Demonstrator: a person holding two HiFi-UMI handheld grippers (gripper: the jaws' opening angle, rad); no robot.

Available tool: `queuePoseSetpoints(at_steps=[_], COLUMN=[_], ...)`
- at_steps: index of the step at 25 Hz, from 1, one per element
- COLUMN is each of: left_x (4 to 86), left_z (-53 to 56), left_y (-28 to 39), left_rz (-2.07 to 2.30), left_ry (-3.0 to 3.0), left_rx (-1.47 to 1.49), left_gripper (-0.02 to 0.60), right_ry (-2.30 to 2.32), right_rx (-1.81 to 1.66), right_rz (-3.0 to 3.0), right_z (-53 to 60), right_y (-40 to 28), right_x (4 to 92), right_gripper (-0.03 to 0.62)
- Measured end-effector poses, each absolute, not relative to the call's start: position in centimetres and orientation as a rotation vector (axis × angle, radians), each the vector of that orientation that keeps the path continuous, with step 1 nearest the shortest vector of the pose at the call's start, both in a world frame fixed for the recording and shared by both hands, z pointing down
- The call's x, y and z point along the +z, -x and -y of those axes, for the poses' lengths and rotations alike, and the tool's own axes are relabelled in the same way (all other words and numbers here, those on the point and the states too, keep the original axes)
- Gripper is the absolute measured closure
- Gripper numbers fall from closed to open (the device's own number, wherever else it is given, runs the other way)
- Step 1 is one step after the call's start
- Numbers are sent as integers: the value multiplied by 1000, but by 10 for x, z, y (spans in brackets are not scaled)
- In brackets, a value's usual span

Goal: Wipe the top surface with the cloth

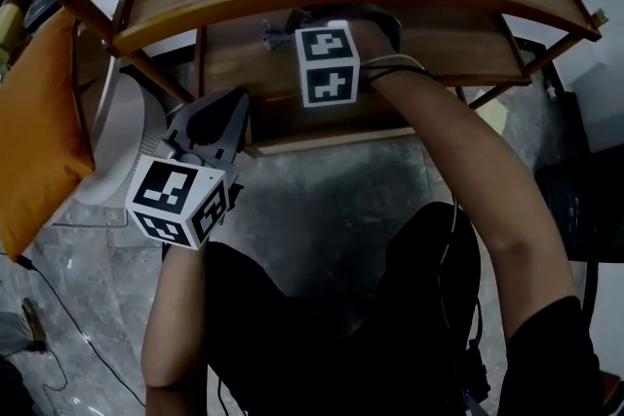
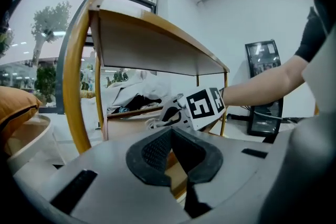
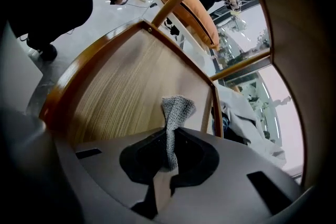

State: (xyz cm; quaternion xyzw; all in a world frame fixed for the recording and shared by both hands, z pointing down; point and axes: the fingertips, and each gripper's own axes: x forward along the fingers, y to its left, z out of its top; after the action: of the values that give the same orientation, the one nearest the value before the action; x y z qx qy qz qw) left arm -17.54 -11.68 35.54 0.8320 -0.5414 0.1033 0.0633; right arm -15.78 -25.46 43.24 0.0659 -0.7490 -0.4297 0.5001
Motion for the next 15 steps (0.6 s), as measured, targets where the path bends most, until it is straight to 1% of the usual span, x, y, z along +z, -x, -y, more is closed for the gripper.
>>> queuePoseSetpoints(at_steps=[8,15], left_x=[334,330], left_z=[171,192], left_y=[124,84], left_rz=[1633,1582], left_ry=[-2498,-2537], left_rx=[337,365], left_gripper=[571,571], right_ry=[-288,-373], right_rx=[-923,-857], right_rz=[1746,1675], right_z=[302,324], right_y=[54,-31], right_x=[431,426], right_gripper=[562,562])
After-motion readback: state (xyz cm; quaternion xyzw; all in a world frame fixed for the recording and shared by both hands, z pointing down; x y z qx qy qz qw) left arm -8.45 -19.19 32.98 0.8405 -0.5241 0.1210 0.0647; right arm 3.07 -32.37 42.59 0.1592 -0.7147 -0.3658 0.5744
